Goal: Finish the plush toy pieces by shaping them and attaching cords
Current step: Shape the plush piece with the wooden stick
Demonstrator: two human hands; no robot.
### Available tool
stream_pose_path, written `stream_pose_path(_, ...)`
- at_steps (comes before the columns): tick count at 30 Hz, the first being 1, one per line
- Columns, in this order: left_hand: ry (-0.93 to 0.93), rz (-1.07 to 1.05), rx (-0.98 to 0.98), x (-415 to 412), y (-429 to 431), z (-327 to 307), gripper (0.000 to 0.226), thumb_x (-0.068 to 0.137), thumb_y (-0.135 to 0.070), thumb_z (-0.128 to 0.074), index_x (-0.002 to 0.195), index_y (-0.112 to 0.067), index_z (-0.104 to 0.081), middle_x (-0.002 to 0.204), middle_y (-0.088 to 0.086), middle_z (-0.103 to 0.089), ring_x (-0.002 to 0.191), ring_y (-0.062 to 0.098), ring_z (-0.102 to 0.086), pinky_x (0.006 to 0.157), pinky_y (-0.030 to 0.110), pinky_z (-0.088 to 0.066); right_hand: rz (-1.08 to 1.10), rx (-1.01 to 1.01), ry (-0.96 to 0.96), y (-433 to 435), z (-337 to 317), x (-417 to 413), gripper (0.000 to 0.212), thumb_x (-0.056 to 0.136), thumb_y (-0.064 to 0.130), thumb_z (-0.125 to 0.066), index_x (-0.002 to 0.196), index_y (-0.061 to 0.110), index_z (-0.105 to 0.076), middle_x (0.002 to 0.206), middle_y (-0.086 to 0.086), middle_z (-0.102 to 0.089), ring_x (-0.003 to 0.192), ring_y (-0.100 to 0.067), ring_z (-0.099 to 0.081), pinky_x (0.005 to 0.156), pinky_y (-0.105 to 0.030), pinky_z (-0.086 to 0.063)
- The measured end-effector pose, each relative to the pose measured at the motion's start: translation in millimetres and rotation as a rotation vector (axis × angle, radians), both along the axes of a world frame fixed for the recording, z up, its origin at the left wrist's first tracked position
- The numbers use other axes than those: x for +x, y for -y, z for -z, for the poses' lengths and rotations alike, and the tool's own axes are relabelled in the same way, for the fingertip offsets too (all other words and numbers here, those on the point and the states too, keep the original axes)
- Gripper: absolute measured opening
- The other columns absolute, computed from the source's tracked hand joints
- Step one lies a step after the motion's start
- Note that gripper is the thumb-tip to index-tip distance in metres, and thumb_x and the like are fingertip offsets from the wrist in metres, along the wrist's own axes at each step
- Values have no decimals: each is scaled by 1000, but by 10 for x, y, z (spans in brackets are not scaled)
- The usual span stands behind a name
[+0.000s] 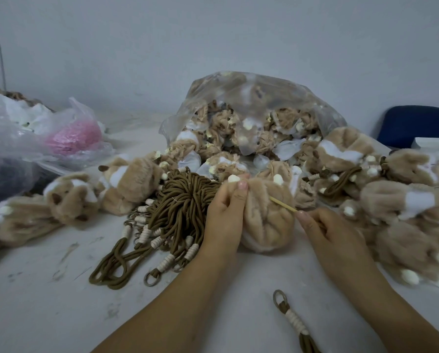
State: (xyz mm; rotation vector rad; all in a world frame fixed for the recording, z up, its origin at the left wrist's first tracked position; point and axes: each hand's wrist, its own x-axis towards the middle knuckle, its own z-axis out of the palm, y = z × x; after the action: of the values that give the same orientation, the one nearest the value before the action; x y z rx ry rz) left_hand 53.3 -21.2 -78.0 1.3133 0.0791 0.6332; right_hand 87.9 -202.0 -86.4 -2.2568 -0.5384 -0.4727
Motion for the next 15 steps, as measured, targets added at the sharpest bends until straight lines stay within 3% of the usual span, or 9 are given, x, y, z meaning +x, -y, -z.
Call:
stream_pose_path(3, 7, -25, 25, 0, -3, -5, 31, 97, -40, -48, 101, -18, -70, 95, -7, -76, 94, 5, -71, 77, 16, -53, -21, 12, -6, -25, -6, -2, 41, 84, 62, -38, 67, 26, -51, 64, 8, -50, 70, -8, -50, 64, -36, -40)
stream_pose_path(6, 15, -53, 17, -5, 0, -9, 43, 94, -48, -45, 92, -10, -67, 82, -3, -74, 83, 7, -71, 71, 16, -53, -22, -8, -19, -26, -5, 18, 35, 84, 57, -44, 66, 28, -49, 66, 7, -50, 74, -10, -50, 69, -38, -40)
stream_pose_path(15, -68, -55, -32, -2, -23, -16, 40, 99, -50, -39, 87, -25, -67, 77, -19, -74, 76, -7, -69, 62, 4, -48, -79, -54, 23, 16, -26, 84, 31, 89, 41, -51, 65, 22, -49, 67, 7, -48, 74, -15, -46, 71, -39, -38)
